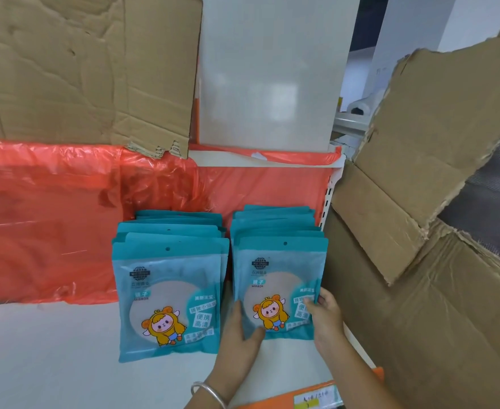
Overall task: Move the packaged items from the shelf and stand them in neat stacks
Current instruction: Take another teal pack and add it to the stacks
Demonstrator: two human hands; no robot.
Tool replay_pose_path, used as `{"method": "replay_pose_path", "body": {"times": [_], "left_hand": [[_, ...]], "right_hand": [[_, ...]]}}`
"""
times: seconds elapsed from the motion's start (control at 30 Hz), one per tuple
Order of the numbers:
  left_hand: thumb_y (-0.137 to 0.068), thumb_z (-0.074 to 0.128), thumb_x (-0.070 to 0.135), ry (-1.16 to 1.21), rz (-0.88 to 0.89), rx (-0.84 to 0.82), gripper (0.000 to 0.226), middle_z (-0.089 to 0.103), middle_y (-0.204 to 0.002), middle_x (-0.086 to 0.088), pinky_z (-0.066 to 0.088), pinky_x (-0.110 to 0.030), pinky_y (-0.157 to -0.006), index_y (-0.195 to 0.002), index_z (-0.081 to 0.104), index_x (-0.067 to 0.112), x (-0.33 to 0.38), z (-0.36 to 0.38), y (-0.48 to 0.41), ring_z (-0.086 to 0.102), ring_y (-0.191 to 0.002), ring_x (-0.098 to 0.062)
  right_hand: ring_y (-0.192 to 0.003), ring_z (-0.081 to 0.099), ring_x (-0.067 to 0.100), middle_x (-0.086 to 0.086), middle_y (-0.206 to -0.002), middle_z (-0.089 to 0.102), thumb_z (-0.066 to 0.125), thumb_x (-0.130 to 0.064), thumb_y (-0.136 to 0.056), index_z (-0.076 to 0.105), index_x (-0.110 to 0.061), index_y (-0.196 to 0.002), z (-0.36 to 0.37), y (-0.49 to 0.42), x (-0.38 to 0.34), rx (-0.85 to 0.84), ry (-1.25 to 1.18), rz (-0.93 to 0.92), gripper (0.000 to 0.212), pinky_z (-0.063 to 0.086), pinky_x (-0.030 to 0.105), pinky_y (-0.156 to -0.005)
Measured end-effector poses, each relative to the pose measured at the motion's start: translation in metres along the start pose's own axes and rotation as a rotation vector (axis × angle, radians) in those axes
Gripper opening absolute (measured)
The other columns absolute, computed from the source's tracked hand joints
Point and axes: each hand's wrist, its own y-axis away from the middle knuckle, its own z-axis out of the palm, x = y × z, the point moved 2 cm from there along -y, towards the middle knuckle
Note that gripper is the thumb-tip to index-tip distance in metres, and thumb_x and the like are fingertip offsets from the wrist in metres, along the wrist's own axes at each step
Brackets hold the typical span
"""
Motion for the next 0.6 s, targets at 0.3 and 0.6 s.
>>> {"method": "replay_pose_path", "body": {"times": [0.3,0.6], "left_hand": [[-0.093,0.054,0.022,-0.023,-0.023,0.036,0.066,0.033,-0.142,0.013,0.028,-0.028,-0.11,-0.148,0.018,0.023,-0.011,-0.006,0.018,0.034,-0.131,-0.007],[-0.093,0.053,0.021,0.038,-0.111,0.163,0.058,0.039,-0.146,0.002,0.029,-0.023,-0.105,-0.146,0.028,0.019,-0.027,-0.039,0.074,0.038,-0.133,-0.014]], "right_hand": [[-0.114,0.052,0.027,0.008,-0.132,0.035,0.065,-0.013,-0.086,0.043,-0.025,-0.133,0.001,0.01,0.014,0.166,0.496,-0.161,0.053,0.055,0.049,-0.085],[-0.123,0.041,0.035,0.014,-0.139,0.034,0.058,-0.009,-0.088,0.045,-0.018,-0.136,0.021,0.071,0.039,0.112,0.667,-0.246,0.05,0.038,0.049,-0.1]]}}
